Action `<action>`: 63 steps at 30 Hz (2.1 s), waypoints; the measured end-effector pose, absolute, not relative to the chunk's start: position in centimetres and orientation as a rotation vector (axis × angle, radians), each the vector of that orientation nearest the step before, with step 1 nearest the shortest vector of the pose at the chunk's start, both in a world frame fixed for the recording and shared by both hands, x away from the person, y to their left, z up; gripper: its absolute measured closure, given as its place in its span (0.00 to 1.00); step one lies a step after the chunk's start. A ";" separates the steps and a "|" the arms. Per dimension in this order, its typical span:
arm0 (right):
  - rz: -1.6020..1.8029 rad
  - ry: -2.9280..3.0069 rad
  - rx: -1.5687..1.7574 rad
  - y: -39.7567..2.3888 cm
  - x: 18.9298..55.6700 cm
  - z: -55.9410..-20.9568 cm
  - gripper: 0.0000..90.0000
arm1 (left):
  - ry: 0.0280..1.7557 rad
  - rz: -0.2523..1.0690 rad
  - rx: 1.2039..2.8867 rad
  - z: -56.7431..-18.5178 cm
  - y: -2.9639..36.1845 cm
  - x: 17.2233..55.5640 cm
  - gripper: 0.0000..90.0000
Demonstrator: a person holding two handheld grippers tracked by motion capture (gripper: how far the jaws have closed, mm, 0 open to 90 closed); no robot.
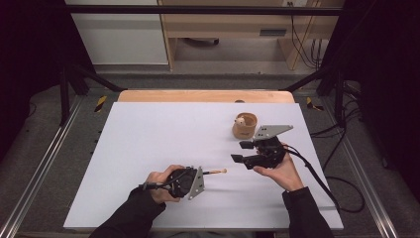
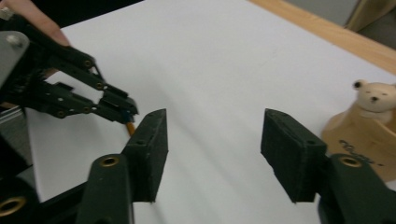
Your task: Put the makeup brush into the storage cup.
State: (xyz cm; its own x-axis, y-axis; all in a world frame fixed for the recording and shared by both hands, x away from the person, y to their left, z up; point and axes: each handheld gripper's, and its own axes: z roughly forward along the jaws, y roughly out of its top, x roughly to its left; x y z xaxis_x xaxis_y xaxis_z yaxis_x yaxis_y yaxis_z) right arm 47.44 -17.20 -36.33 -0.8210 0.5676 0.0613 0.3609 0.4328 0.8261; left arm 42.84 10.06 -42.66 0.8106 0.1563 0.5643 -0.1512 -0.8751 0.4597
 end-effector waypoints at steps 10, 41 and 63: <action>1.421 2.331 0.943 -18.8 47.3 -37.6 0.27 | 0.211 0.790 2.421 -42.4 11.8 43.2 0.92; 1.608 2.162 1.156 -17.8 47.4 -39.7 0.15 | 0.846 0.542 2.096 -42.3 14.6 45.6 0.92; 1.708 2.183 1.169 -14.9 47.8 -39.5 0.19 | 0.972 0.488 1.936 -41.7 13.9 45.1 0.92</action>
State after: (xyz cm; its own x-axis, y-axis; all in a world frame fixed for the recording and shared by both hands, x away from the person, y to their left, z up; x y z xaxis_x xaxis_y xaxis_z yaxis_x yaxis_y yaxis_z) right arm 47.80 -14.86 -39.54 -0.6907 0.6368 0.3428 0.4857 0.0574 0.8722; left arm 45.05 13.92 -41.74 0.6152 0.7873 -0.0412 0.4375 -0.2975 0.8485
